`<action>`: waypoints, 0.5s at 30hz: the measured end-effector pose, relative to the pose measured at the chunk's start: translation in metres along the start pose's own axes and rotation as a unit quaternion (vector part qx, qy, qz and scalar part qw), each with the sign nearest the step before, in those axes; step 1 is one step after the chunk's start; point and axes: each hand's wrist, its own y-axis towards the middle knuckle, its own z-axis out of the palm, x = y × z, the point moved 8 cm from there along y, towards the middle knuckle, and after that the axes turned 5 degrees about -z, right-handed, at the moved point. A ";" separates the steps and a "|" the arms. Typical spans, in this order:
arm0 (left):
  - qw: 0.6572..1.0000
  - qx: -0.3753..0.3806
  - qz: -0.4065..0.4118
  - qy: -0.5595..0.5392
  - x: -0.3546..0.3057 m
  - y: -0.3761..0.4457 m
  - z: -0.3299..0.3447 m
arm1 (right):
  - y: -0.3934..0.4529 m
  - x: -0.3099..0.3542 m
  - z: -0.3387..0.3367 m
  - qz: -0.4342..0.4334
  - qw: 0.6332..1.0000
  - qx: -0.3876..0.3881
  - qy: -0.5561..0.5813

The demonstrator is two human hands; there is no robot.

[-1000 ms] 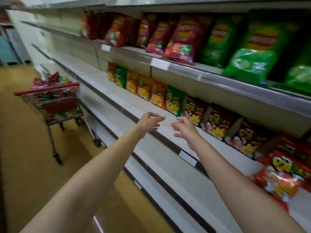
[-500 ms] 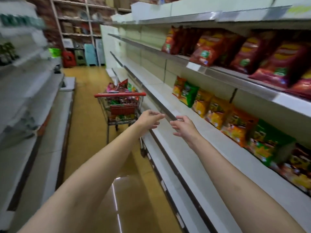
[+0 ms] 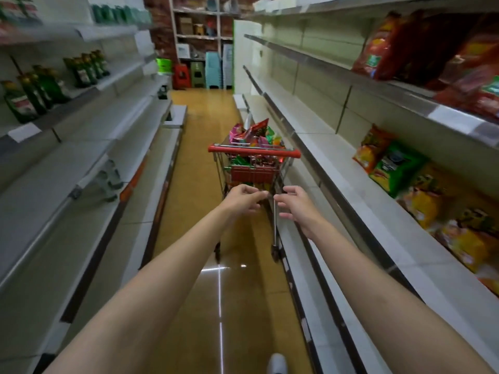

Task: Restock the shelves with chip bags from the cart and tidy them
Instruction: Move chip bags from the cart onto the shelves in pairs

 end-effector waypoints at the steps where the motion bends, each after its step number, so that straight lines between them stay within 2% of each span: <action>1: 1.000 -0.009 -0.002 -0.003 -0.002 0.014 -0.005 | 0.019 0.000 0.003 -0.003 1.000 0.012 0.002; 8: 0.998 -0.065 -0.006 0.002 -0.051 0.129 -0.025 | 0.160 0.015 -0.002 -0.011 0.997 0.072 0.033; 15: 0.996 -0.083 -0.023 0.016 -0.081 0.216 -0.013 | 0.266 0.016 -0.015 -0.002 0.994 0.102 0.032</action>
